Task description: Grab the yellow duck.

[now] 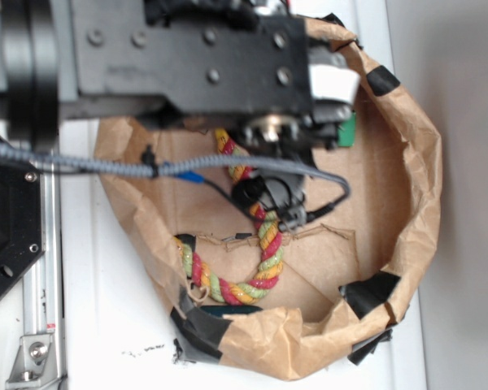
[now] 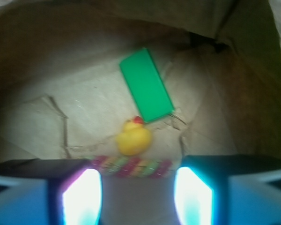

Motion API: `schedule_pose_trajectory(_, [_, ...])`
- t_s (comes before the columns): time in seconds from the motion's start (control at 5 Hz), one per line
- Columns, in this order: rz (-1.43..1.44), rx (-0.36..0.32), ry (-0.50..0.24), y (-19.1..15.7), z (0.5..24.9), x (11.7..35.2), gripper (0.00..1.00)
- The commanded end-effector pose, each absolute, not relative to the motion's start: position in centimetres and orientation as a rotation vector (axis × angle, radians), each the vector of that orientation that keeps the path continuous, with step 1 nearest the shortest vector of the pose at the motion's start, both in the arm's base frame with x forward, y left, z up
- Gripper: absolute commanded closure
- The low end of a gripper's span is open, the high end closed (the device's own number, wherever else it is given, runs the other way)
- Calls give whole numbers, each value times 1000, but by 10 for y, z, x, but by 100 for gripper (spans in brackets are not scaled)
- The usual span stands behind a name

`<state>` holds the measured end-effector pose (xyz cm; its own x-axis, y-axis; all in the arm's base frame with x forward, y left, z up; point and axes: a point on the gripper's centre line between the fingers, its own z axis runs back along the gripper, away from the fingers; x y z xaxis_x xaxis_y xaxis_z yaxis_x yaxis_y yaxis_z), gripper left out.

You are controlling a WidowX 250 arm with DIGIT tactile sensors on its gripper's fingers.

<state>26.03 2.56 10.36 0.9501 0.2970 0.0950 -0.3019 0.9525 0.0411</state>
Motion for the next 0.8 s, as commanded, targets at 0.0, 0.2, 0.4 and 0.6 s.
schedule_pose_trajectory(0.0, [353,42,-211,43,89,279,0])
schedule_pose_trajectory(0.2, [369,38,-164,31,52,295,0])
schedule_pose_trajectory(0.4, [326,21,-56,19,36,291,0])
schedule_pose_trajectory(0.6, [285,-29,6,10,34,278,92])
